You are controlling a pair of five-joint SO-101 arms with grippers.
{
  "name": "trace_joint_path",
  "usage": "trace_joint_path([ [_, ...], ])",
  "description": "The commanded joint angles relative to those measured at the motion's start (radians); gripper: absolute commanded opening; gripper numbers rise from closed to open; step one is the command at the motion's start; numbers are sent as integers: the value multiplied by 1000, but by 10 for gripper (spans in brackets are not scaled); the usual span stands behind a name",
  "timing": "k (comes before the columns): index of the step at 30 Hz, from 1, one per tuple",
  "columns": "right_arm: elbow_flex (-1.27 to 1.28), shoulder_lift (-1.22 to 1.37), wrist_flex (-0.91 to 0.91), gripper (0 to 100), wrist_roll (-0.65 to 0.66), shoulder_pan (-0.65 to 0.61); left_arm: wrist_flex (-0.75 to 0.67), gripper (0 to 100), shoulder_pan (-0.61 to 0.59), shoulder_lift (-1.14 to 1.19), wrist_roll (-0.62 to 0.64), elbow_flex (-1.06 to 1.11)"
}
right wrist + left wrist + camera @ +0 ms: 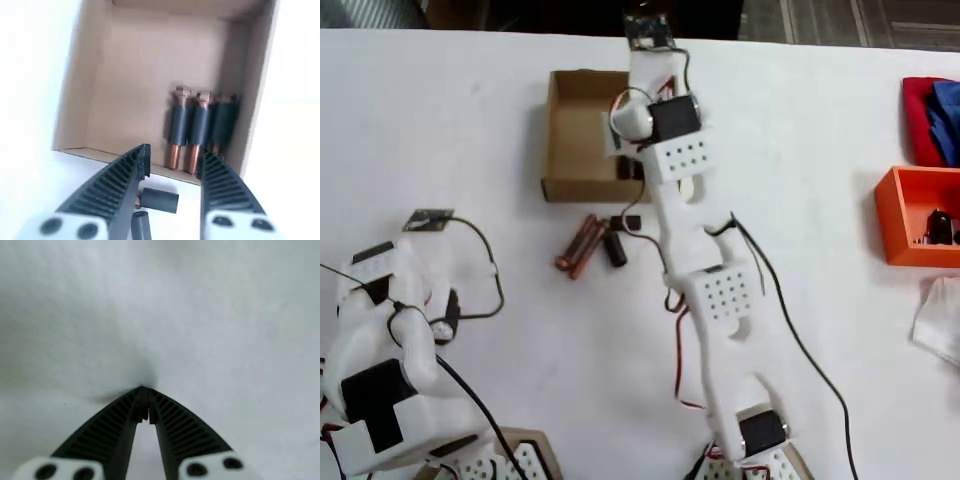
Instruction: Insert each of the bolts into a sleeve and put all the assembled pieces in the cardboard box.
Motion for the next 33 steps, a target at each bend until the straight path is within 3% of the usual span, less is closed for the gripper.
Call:
trace_joint_path([
  [1, 92, -219, 30, 139, 43, -25, -35, 31, 35, 8, -5, 2],
  [8, 842, -656, 5, 140, 40, -128, -35, 31, 35, 2, -3, 2],
  [15, 1329, -693, -213, 141, 48, -142, -84, 31, 34, 0, 34, -27],
  [19, 1422, -657, -308, 141, 77, -153, -98, 31, 34, 0, 117, -25],
  [33, 1427, -463, -478, 140, 170, -185, -98, 33, 23, 2, 115, -21],
])
